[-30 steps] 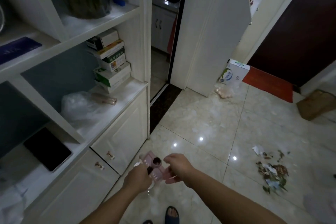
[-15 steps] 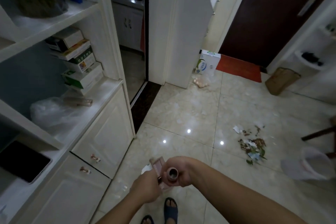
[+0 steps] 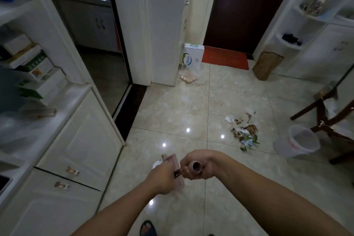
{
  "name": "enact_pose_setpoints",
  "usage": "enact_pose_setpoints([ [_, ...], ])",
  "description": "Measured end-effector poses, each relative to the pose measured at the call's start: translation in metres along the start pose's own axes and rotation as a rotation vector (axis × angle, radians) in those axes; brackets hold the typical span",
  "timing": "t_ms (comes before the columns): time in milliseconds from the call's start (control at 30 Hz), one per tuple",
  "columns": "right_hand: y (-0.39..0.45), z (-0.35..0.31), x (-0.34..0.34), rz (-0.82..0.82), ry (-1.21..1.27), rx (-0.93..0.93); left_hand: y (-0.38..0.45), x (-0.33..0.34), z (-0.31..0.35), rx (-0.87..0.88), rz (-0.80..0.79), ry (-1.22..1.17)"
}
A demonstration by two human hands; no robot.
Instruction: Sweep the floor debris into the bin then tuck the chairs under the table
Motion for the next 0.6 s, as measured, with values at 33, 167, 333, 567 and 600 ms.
enact_pose_setpoints([
  [33,-0.002,0.005,-0.011,-0.004,0.012,-0.006,0.005,0.004,0.012,0.026,0.004,0.015],
  [167,-0.015,0.032,-0.063,0.009,0.035,-0.047,0.019,0.029,0.066,0.070,-0.024,0.045],
  [333,-0.028,0.063,-0.129,0.010,0.060,-0.087,0.046,0.061,0.131,0.092,-0.047,0.149],
  [567,-0.081,0.122,-0.284,-0.020,0.224,-0.117,0.055,0.066,0.116,-0.119,0.099,0.267],
  [600,-0.087,0.129,-0.296,-0.026,0.220,-0.110,0.058,0.068,0.122,-0.116,0.087,0.295],
])
Point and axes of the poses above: each hand's wrist, its own y-axis towards the middle knuckle, its own x-axis out of the palm, z = x × y, the point moved 6 cm from there along y, towards the middle knuckle, and after that the axes turned 9 degrees about x, right-handed, at the moved point
